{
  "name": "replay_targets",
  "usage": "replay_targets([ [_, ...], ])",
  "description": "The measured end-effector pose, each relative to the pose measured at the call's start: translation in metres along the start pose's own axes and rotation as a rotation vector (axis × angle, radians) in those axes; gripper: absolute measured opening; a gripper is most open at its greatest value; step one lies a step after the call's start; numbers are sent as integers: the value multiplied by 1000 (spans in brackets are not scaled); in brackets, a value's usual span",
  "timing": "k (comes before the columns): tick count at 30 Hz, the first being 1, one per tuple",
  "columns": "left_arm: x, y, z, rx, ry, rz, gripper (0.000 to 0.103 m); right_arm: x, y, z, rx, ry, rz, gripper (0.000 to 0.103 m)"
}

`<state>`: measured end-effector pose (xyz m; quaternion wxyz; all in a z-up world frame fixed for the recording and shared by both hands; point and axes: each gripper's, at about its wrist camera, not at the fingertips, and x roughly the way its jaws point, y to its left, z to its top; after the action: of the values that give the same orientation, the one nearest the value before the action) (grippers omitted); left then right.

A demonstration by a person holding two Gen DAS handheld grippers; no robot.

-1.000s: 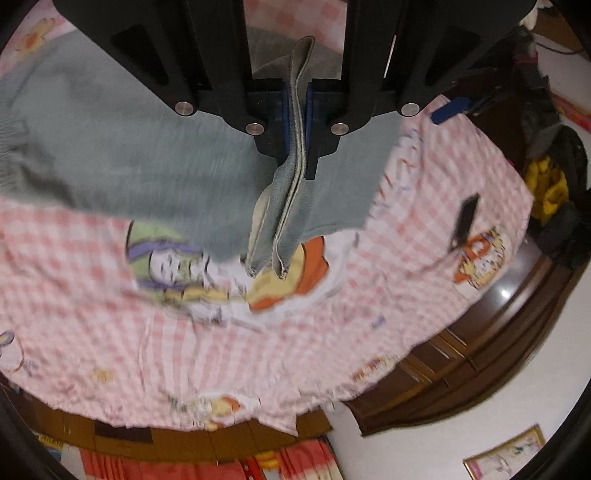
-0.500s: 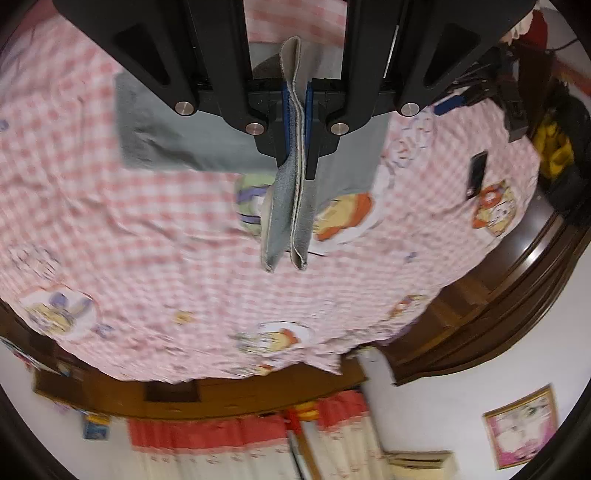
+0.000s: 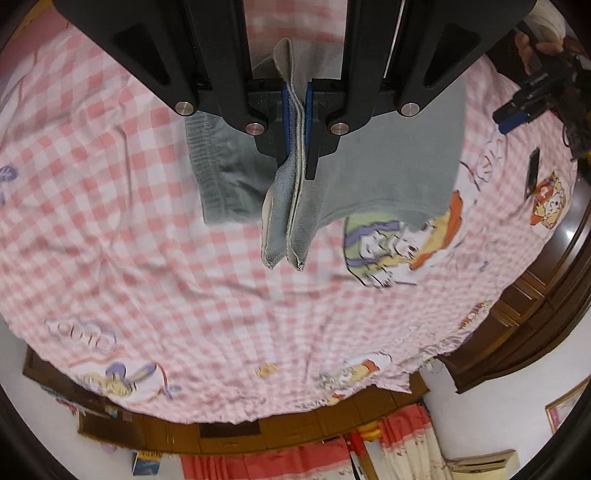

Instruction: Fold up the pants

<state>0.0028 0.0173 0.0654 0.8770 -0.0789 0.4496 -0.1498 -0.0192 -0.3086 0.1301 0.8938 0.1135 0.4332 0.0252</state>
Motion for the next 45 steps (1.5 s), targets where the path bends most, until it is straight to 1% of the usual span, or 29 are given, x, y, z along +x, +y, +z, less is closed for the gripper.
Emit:
replay_targets([
  [2,11,-7,3,3,16,-8,58,13,-6,-4,-7,19,-20,7],
  [5,25,-20,5,29,35,-6,58,33,-17,-11,-7,51,-81,7],
  [6,29,-23,5,38,40,-1,58,40,-24,-14,5,64,-90,9],
  [8,37,-29,5,62,56,11,58,47,-32,-18,26,81,-81,13],
  [10,44,-33,5,86,73,31,58,51,-43,-22,54,99,-52,14],
  [12,46,-35,5,103,77,47,58,47,-50,-24,83,97,-14,14],
  [14,46,-36,7,111,76,52,58,39,-53,-23,91,85,-7,17],
  [17,47,-42,14,130,67,55,58,21,-51,-21,74,50,-44,20],
  [19,49,-45,21,138,63,56,58,8,-47,-17,50,20,-44,20],
  [22,61,-54,35,147,75,39,60,4,-35,-9,-8,21,12,20],
  [23,65,-57,39,146,78,39,63,10,-28,-4,-33,31,40,20],
  [26,78,-65,54,161,72,42,63,30,-17,7,-52,59,70,20],
  [27,83,-67,59,171,67,48,63,40,-14,10,-62,68,67,20],
  [29,93,-70,67,188,63,63,63,58,-10,14,-92,73,14,20],
  [30,99,-70,71,195,63,73,63,63,-10,15,-114,71,-25,20],
  [31,106,-70,74,202,68,86,63,71,-11,15,-135,64,-85,20],
  [32,110,-69,75,205,73,94,63,74,-14,15,-142,61,-105,19],
  [33,116,-68,77,208,78,100,63,80,-19,15,-136,65,-105,17],
  [35,125,-65,79,211,83,107,63,87,-30,13,-101,70,-72,17],
  [37,130,-63,79,213,87,114,63,87,-36,11,-95,61,-47,17],
  [39,126,-64,78,217,79,117,63,83,-37,11,-92,58,-35,17],
  [42,111,-65,73,209,75,108,63,62,-36,11,-69,33,-42,17],
  [45,91,-64,61,176,66,79,63,36,-28,4,-90,-4,-36,17],
])
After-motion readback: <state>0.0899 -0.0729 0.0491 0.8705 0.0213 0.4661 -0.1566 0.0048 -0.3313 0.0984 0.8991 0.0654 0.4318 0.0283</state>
